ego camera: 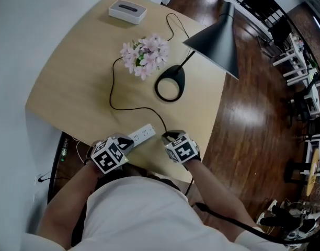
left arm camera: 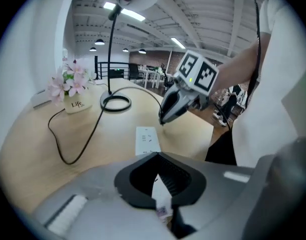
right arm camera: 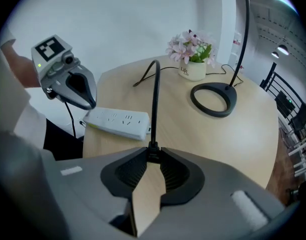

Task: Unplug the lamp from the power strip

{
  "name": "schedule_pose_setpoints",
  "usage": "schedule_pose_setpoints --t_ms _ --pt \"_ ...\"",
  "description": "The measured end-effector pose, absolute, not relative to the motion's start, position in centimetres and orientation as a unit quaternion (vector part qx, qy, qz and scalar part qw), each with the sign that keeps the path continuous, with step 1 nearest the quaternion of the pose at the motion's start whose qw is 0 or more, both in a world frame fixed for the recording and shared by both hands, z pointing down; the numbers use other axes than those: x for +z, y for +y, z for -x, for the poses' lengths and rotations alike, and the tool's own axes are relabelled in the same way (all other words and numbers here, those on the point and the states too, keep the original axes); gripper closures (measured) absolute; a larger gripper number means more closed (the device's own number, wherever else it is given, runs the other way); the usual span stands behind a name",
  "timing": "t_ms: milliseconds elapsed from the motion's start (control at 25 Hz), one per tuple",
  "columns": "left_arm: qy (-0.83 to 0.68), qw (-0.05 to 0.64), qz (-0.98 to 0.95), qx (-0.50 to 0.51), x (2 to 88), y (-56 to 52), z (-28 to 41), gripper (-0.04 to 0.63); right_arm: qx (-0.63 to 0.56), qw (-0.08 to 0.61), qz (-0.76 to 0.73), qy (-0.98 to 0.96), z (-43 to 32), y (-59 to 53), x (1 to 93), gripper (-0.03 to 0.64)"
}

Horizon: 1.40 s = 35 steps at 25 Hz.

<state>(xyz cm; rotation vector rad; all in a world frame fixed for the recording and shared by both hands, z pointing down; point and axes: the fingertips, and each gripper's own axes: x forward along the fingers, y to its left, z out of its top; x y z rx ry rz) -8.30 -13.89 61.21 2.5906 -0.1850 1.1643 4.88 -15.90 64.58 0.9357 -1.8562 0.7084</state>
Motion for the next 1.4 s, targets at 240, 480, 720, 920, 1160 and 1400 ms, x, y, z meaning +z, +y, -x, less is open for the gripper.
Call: schedule_pose_setpoints --t_ms 240,480,720,920,1160,1400 --pt "-0.113 0.172 -0.944 0.260 53.4 -12.3 7.1 0.591 0.282 0.438 -0.360 -0.774 -5.2 -16.6 65.8 0.528" --pt "-0.232 0.212 -0.924 0.220 50.0 -7.9 10.4 0.591 0.260 0.411 -0.333 -0.808 -5.2 -17.1 65.4 0.526" --pt "-0.349 0.252 -0.883 0.189 48.2 -1.9 11.9 0.591 0.233 0.382 -0.298 -0.843 -5.8 -16.7 64.7 0.515" --pt "-0.387 0.272 -0.863 0.178 48.2 3.3 11.4 0.589 0.220 0.357 -0.290 -0.860 -6.6 -15.3 63.2 0.508" --pt "-0.400 0.258 -0.865 0.160 47.6 6.2 10.4 0.589 0.200 0.326 -0.279 -0.881 -7.9 -10.7 59.1 0.508" --pt "-0.424 0.230 -0.868 0.115 45.9 11.3 9.6 0.589 0.170 0.295 -0.271 -0.901 -9.6 -2.9 54.8 0.506"
